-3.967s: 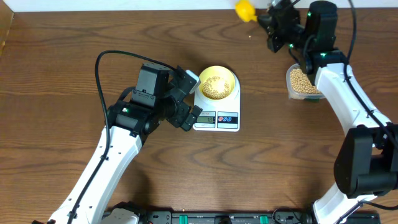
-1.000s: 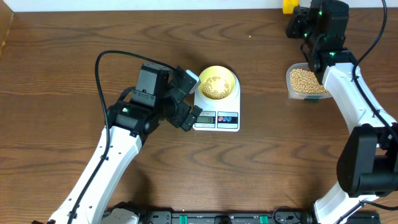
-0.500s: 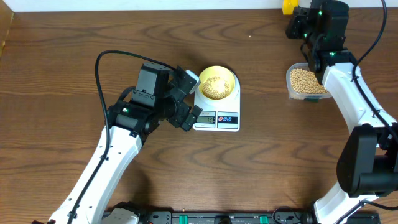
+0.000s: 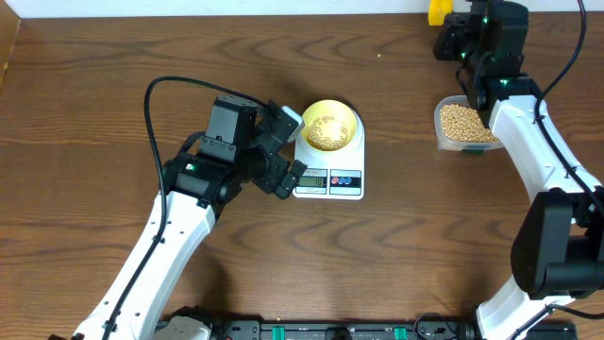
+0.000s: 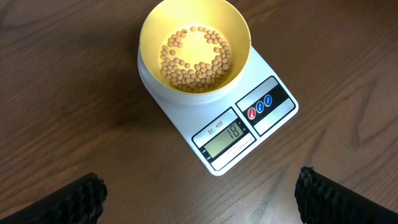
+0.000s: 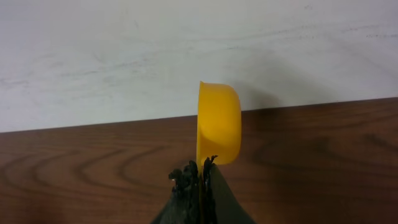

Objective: Scoop item into bowl and weigh 50g on scale

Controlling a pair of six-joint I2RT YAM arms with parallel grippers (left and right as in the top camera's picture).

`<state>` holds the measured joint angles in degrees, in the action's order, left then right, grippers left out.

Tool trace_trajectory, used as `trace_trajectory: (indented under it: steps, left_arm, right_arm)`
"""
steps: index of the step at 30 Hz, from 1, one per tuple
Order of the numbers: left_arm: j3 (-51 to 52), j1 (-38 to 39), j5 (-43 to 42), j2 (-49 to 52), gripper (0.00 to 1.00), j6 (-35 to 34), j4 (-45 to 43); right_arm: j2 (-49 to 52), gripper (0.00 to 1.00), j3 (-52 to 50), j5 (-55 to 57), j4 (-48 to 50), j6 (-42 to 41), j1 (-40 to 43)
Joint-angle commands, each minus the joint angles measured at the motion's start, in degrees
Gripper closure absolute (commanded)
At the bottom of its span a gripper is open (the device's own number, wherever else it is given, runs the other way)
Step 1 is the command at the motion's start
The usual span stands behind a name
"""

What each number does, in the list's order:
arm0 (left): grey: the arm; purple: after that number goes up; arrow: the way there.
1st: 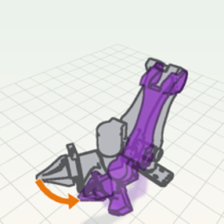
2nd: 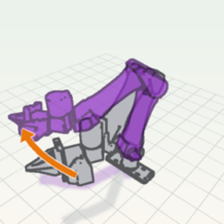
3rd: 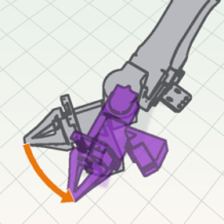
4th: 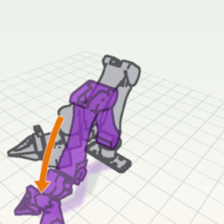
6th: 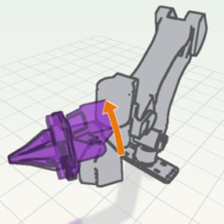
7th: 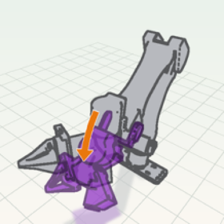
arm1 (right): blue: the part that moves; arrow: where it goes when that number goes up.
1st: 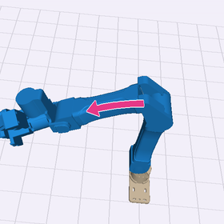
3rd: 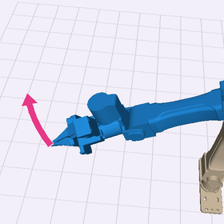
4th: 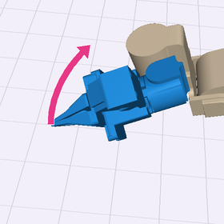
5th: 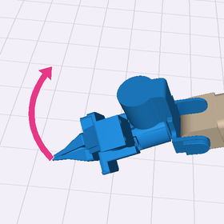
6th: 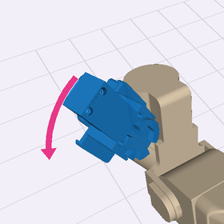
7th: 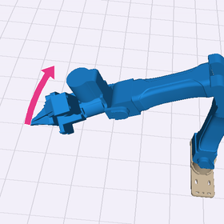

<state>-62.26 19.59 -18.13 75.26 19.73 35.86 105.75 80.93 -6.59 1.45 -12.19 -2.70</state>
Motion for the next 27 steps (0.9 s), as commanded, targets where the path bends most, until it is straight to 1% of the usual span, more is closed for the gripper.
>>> trace_trajectory:
  steps: [1, 27]
  left_arm:
    - [0.2, -0.2, -0.7, -0.4, 0.01, 0.2, 0.1]
    - [0.2, -0.2, -0.7, -0.4, 0.01, 0.2, 0.1]
  right_arm:
    - [0.3, 0.99, -0.1, 0.5, 0.0, -0.7, 0.5]
    - [0.3, 0.99, -0.1, 0.5, -1.2, -0.7, 0.5]
